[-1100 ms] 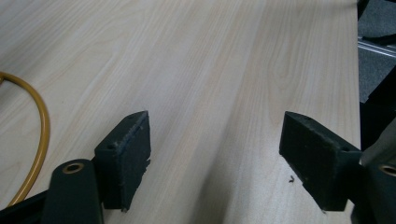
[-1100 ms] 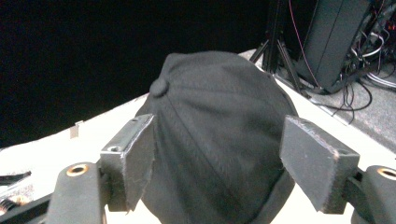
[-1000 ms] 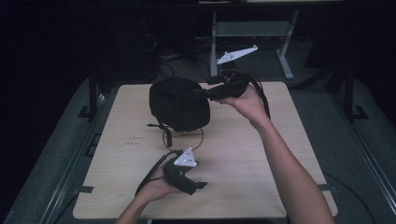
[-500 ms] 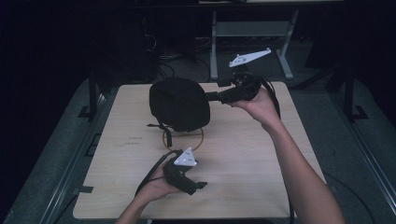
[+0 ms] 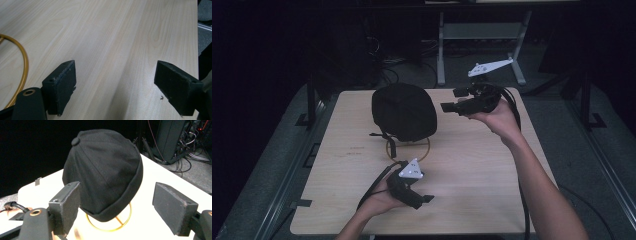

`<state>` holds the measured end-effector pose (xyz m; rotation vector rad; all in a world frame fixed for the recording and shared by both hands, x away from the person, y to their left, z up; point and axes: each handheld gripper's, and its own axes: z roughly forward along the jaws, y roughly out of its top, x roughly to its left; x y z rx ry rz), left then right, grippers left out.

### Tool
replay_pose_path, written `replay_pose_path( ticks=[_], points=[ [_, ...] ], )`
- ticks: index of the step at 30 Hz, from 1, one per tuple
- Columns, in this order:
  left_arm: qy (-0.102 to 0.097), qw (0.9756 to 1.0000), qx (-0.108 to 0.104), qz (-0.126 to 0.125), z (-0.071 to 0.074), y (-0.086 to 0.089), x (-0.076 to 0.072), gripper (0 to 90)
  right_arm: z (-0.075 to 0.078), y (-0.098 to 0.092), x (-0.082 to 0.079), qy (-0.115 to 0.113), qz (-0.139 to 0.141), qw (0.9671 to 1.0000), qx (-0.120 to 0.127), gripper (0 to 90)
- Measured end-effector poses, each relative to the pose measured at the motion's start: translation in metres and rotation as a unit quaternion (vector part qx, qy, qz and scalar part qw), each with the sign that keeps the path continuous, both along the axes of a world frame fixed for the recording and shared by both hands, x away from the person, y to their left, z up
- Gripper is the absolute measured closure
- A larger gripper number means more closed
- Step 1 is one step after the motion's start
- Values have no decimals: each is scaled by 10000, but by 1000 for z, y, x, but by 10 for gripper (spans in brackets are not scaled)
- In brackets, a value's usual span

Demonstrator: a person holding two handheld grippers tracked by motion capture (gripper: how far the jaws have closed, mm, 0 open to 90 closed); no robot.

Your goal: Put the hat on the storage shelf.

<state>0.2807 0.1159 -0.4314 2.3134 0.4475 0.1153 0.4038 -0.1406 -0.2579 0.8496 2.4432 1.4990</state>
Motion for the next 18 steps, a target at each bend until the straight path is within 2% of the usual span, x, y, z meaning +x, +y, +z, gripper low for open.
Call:
replay_pose_path(
  ticks=[7,13,18],
  points=[
    [-27,10000,54,-43,-1,-1,0,177,-6,-11,-3,46,-52,10000,-1,210],
    [-17,10000,-8,12,-2,-1,0,176,-13,-21,-7,55,-101,9999,12,210],
    [-33,10000,37,-33,-3,-2,0,177,-22,-30,-9,153,-168,9997,16,207]
  ],
)
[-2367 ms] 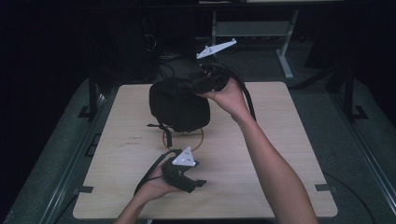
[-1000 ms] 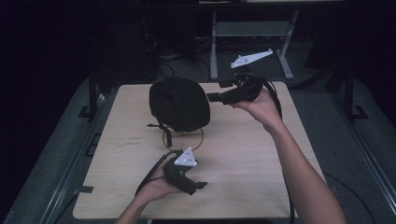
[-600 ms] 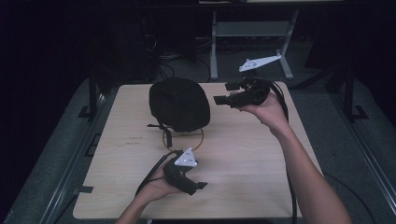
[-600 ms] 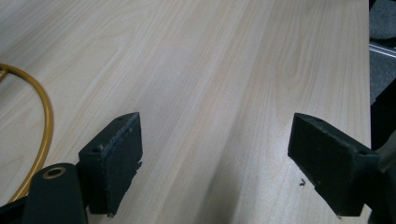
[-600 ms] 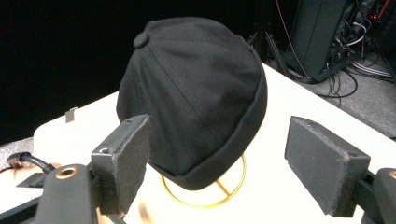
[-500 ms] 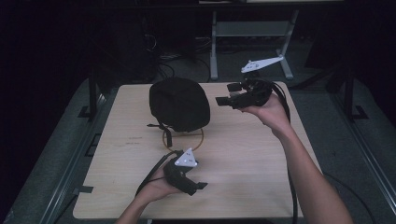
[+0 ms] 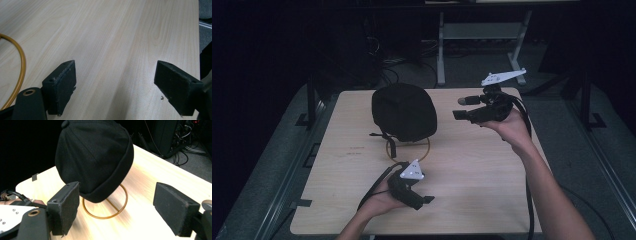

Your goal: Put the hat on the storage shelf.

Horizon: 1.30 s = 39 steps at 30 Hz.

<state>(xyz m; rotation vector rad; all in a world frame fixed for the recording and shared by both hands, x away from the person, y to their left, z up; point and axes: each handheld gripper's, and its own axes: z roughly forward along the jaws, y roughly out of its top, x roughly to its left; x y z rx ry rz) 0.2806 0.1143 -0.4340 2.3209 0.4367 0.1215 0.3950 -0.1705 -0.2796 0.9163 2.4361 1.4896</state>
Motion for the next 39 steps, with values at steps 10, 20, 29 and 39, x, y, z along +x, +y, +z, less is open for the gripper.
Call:
replay_pose_path(
  ticks=[10,20,29,39],
  points=[
    [-17,10000,27,-14,0,1,0,177,-10,-12,-4,61,-70,10000,2,205],
    [3,10000,-2,-2,-1,0,1,177,-22,-28,-12,157,-165,9997,-15,199],
    [21,9999,102,-34,-3,-1,0,177,-37,-45,-18,275,-307,9991,-4,187],
    [43,9999,107,-35,-5,-2,0,177,-58,-64,-28,410,-468,9981,18,174]
  ],
)
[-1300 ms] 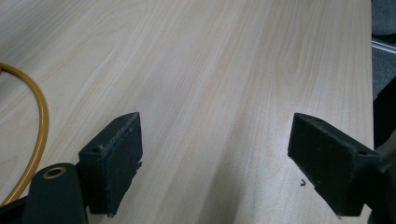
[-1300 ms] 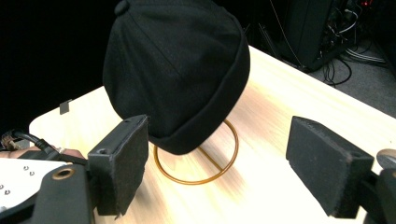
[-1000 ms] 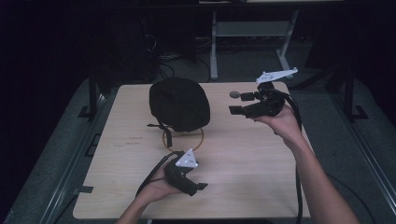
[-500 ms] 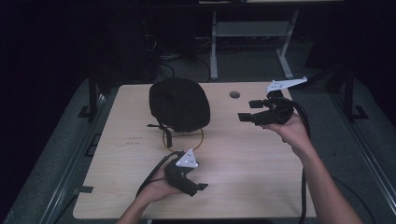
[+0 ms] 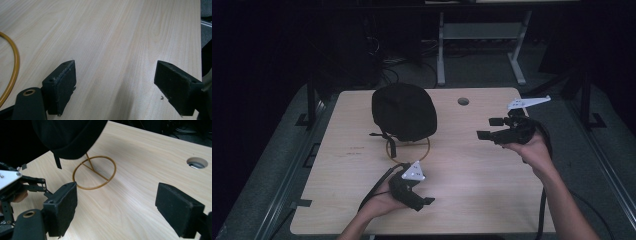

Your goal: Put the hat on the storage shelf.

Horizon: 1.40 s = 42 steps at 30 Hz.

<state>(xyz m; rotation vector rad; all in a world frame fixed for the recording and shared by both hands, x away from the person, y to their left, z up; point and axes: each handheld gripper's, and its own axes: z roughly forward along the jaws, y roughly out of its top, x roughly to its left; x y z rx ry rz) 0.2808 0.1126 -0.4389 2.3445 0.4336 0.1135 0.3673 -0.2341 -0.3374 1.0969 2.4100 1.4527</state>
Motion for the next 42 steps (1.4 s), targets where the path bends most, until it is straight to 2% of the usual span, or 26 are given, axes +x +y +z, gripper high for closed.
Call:
replay_pose_path(
  ticks=[16,31,38,42],
  points=[
    [54,10000,-9,18,-3,-1,0,177,-24,-25,-21,188,-214,9996,86,163],
    [23,10000,-34,-10,-3,-2,-2,177,-50,-47,-41,350,-403,9985,-70,159],
    [19,10000,3,-17,-4,-2,-2,177,-58,-54,-51,403,-470,9981,-43,160],
    [22,10000,-36,-15,-5,-4,-2,177,-68,-59,-60,460,-477,9978,-49,159]
  ],
)
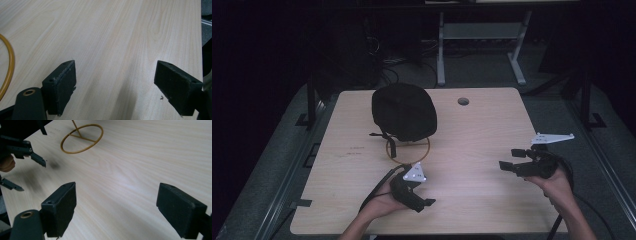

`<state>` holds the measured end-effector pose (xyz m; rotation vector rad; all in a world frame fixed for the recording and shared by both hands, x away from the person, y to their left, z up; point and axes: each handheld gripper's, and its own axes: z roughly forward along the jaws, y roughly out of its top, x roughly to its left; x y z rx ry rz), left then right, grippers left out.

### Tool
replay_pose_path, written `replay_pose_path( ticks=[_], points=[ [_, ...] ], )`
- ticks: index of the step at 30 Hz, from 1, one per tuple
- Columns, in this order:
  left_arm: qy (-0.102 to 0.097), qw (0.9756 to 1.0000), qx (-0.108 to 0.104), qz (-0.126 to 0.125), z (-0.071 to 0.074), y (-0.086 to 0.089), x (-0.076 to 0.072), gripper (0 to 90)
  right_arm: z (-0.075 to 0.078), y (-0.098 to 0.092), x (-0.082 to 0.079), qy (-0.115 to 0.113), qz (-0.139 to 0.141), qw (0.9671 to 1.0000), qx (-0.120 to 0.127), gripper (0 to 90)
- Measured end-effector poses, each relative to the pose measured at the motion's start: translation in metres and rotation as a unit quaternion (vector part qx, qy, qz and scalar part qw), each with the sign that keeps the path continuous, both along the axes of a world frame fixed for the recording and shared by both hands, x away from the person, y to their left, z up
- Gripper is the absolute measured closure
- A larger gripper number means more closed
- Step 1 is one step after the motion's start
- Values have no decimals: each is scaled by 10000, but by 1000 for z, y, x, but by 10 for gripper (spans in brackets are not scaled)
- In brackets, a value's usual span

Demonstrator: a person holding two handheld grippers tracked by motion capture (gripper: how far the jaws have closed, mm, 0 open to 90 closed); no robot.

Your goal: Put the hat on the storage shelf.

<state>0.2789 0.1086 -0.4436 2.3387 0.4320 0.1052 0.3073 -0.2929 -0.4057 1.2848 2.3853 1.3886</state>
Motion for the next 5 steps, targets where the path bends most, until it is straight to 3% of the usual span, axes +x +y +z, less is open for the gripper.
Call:
replay_pose_path(
  ticks=[4,5],
  points=[
    [33,10000,63,-52,-1,-3,0,177,-7,-1,-12,-74,1,10000,2,155],
    [30,10000,58,-57,-2,-5,-1,177,-15,0,-23,-169,-15,9998,115,155]
  ],
)
